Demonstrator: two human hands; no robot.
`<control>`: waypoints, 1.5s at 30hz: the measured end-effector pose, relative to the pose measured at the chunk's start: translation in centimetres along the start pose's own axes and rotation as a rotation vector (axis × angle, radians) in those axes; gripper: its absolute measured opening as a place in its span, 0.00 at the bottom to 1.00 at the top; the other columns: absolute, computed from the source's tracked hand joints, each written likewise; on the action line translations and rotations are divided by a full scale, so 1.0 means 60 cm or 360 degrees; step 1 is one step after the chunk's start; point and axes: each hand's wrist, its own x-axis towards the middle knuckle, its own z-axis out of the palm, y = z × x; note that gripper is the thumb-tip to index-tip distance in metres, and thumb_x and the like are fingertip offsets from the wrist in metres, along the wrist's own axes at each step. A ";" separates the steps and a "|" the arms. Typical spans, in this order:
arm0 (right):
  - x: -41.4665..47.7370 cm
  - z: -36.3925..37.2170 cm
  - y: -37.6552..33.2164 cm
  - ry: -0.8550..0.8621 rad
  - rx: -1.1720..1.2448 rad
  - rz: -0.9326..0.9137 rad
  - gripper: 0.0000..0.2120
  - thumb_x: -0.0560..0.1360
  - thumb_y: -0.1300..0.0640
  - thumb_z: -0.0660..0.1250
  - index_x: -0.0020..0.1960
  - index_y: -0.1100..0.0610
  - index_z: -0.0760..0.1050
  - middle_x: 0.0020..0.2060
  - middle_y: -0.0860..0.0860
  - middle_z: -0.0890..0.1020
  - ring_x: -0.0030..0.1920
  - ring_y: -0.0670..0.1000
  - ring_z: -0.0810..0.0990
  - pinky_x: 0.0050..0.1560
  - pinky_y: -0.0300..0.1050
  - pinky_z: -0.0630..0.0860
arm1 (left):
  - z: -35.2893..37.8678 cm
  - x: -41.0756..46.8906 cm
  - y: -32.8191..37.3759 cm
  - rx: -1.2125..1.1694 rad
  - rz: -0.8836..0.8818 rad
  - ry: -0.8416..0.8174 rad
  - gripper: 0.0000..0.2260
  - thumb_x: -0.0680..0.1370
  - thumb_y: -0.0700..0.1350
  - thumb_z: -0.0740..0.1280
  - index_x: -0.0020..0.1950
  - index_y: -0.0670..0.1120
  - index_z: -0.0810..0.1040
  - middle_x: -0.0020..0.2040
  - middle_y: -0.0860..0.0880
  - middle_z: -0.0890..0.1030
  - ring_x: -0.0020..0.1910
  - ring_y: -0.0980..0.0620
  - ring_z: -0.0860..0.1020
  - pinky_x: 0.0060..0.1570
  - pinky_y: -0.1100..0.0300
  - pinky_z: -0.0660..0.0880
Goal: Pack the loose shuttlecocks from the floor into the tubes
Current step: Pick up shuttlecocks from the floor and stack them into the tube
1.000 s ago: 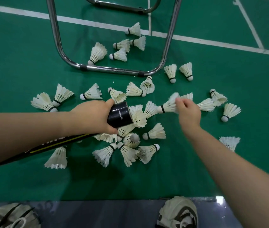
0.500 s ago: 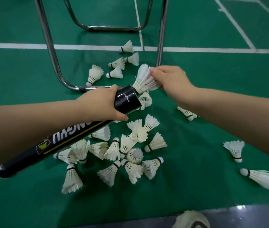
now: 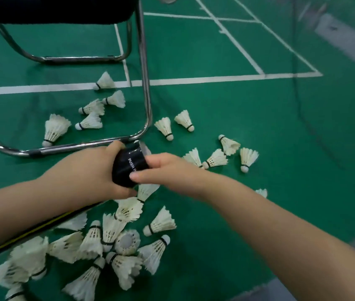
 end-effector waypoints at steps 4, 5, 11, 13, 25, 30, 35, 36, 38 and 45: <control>-0.003 -0.008 0.035 -0.0147 0.0061 0.0079 0.18 0.70 0.53 0.68 0.55 0.63 0.77 0.47 0.58 0.79 0.50 0.52 0.75 0.65 0.57 0.67 | 0.025 0.019 0.024 0.0086 0.0103 -0.0096 0.32 0.63 0.67 0.70 0.61 0.55 0.64 0.47 0.57 0.76 0.44 0.56 0.76 0.43 0.60 0.76; -0.004 -0.012 0.042 -0.0172 0.0058 0.0089 0.16 0.72 0.55 0.68 0.55 0.64 0.77 0.48 0.58 0.79 0.51 0.52 0.75 0.66 0.57 0.67 | 0.032 0.024 0.030 0.0083 0.0115 -0.0117 0.32 0.63 0.68 0.69 0.61 0.55 0.64 0.47 0.57 0.76 0.44 0.56 0.76 0.43 0.60 0.76; -0.014 -0.026 0.086 -0.0064 0.0132 0.0195 0.13 0.72 0.56 0.69 0.55 0.59 0.77 0.53 0.61 0.80 0.56 0.59 0.77 0.65 0.55 0.70 | 0.065 0.050 0.072 0.0062 0.0177 -0.0171 0.30 0.65 0.66 0.69 0.60 0.55 0.64 0.42 0.57 0.73 0.41 0.56 0.74 0.39 0.61 0.75; -0.018 -0.027 0.100 0.0074 0.0159 0.0237 0.12 0.74 0.58 0.68 0.56 0.61 0.77 0.54 0.62 0.80 0.56 0.58 0.78 0.64 0.54 0.71 | 0.072 0.061 0.082 0.0062 0.0189 -0.0163 0.29 0.65 0.65 0.69 0.58 0.54 0.65 0.43 0.56 0.74 0.42 0.54 0.75 0.40 0.59 0.75; -0.065 -0.007 0.186 0.0762 0.0399 0.0176 0.05 0.61 0.51 0.69 0.30 0.49 0.73 0.28 0.44 0.74 0.34 0.46 0.73 0.40 0.45 0.70 | 0.128 0.087 0.160 0.0100 0.0364 -0.0129 0.27 0.66 0.63 0.69 0.57 0.52 0.65 0.45 0.54 0.73 0.46 0.52 0.73 0.43 0.57 0.74; -0.078 -0.013 0.206 0.0846 0.0414 0.0166 0.07 0.59 0.50 0.67 0.36 0.50 0.75 0.32 0.46 0.77 0.35 0.46 0.74 0.42 0.48 0.73 | 0.135 0.087 0.184 0.0067 0.0387 -0.0135 0.24 0.67 0.62 0.69 0.54 0.52 0.64 0.43 0.54 0.72 0.48 0.51 0.74 0.41 0.58 0.71; -0.089 -0.012 0.222 0.0900 0.0461 0.0162 0.16 0.58 0.50 0.68 0.44 0.56 0.79 0.38 0.53 0.80 0.40 0.49 0.76 0.48 0.54 0.76 | 0.148 0.085 0.199 0.0029 0.0393 -0.0130 0.24 0.66 0.62 0.69 0.53 0.51 0.65 0.45 0.52 0.74 0.48 0.49 0.75 0.42 0.56 0.73; -0.092 -0.011 0.225 0.0909 0.0460 0.0166 0.17 0.59 0.50 0.68 0.44 0.57 0.79 0.39 0.53 0.80 0.40 0.49 0.76 0.49 0.54 0.76 | 0.151 0.084 0.202 0.0035 0.0398 -0.0130 0.25 0.66 0.63 0.69 0.53 0.51 0.65 0.45 0.52 0.74 0.48 0.49 0.75 0.43 0.56 0.73; -0.097 -0.009 0.234 0.0924 0.0427 0.0166 0.19 0.59 0.49 0.67 0.46 0.59 0.79 0.40 0.55 0.81 0.41 0.49 0.76 0.50 0.54 0.76 | 0.155 0.083 0.208 0.0045 0.0408 -0.0132 0.25 0.66 0.63 0.69 0.54 0.51 0.65 0.46 0.53 0.74 0.49 0.50 0.75 0.43 0.57 0.73; -0.124 -0.075 0.286 0.1561 0.0253 -0.0115 0.07 0.72 0.48 0.63 0.39 0.49 0.77 0.33 0.43 0.79 0.39 0.44 0.78 0.44 0.40 0.73 | 0.158 0.086 0.222 0.0030 0.0387 -0.0113 0.28 0.65 0.64 0.69 0.57 0.53 0.64 0.48 0.53 0.74 0.49 0.51 0.73 0.45 0.55 0.75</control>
